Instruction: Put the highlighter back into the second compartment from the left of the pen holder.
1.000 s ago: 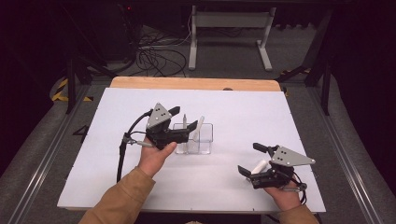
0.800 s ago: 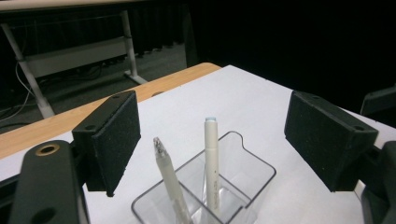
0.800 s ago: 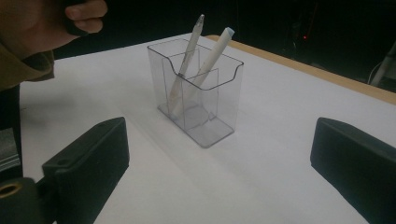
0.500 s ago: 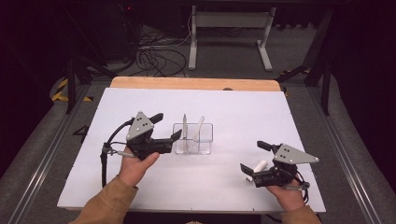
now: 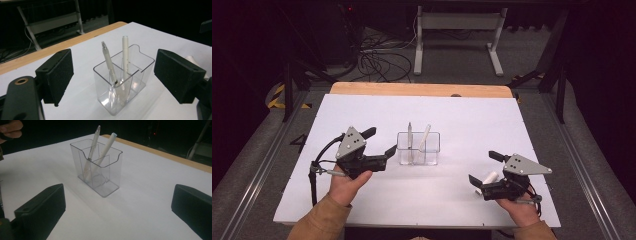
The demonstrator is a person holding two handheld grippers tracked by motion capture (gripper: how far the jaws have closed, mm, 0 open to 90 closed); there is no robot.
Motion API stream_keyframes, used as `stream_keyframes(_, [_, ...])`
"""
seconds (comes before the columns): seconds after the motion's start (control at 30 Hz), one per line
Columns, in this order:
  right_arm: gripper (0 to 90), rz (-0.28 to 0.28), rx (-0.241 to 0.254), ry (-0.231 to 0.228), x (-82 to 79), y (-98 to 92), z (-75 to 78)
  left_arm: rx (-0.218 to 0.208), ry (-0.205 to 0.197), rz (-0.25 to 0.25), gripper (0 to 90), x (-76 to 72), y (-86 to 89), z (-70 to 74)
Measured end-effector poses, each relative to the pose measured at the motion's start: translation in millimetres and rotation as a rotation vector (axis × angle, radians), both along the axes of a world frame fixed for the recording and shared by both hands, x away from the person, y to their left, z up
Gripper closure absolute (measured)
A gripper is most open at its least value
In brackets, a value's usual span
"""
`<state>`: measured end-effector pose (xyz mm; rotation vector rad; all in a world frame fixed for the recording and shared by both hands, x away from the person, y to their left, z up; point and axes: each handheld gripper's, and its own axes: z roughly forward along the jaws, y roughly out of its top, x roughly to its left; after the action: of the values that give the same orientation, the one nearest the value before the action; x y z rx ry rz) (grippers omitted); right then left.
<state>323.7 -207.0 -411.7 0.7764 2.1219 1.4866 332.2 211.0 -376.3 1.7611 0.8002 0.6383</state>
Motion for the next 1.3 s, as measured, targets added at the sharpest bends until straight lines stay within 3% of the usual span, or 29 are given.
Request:
stream_keyframes(0.2, [0.1, -0.041, 0.021, 0.008, 1.6, 1.9, 0.8, -0.005, 0.004, 0.008, 16.1, -0.9, 4.0, -1.8])
stream_keyframes(0.43, [0.1, -0.032, -0.002, -0.003, -1.0, 4.2, 2.4, -0.016, 0.018, 0.001, 15.5, -3.4, 3.8, -3.3])
stream_keyframes(0.73, [9.8, -0.087, -0.028, -0.063, -6.7, 2.2, 5.3, -0.013, 0.018, -0.002, 14.3, -8.1, 4.9, -4.5])
stream_keyframes(0.83, [10.9, -0.064, -0.043, -0.021, -5.1, 2.7, 6.3, -0.008, 0.014, 0.000, 14.0, -11.3, 8.4, -4.0])
stream_keyframes(1.3, [21.4, -0.072, -0.069, -0.045, -9.2, 5.6, 12.3, 0.000, 0.015, 0.029, 13.9, -18.2, 20.7, -6.0])
